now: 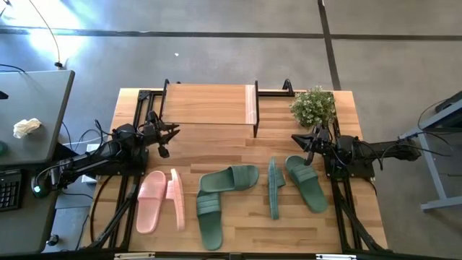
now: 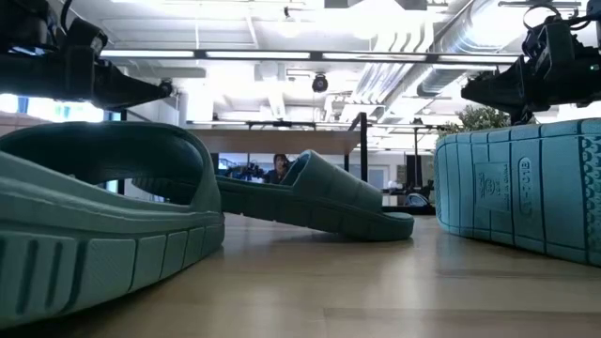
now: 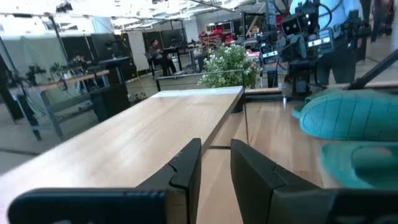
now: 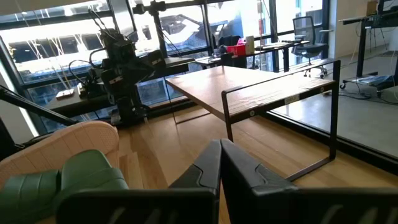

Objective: Pick and place slides into the shelf
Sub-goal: Put the left white slipper on the bottom shelf

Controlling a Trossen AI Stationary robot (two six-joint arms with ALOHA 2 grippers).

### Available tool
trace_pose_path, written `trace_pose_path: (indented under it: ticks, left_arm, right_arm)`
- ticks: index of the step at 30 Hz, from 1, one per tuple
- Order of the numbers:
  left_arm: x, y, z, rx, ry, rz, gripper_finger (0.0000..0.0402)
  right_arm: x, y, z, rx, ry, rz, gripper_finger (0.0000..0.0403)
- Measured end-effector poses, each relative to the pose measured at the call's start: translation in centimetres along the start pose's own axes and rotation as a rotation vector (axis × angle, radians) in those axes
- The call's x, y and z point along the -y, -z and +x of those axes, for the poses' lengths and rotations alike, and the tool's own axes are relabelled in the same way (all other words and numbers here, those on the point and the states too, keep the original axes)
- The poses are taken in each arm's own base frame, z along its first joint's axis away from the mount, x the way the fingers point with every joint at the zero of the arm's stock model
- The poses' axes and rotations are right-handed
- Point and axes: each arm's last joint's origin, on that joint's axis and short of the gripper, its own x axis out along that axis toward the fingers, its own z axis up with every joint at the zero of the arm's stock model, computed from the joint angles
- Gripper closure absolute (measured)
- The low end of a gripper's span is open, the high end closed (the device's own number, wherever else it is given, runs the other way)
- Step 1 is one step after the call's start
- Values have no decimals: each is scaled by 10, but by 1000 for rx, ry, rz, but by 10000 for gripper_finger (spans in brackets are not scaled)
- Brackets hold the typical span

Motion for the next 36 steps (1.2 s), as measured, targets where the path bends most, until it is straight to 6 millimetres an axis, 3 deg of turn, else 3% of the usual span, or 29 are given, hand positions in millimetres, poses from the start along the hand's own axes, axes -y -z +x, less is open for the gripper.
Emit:
trace_pose_path:
  ticks: [15,26,36]
  left_arm:
    - [0,-7,0,62,44,-713,327]
    - [-2,-40,-9,399,208,-694,327]
    - [-4,-70,-30,772,307,-541,328]
  right_arm:
    - [0,0,0,0,0,0,403]
    - [0,0,0,0,-5,9,403]
    - [-1,-1,0,-1,-32,235,403]
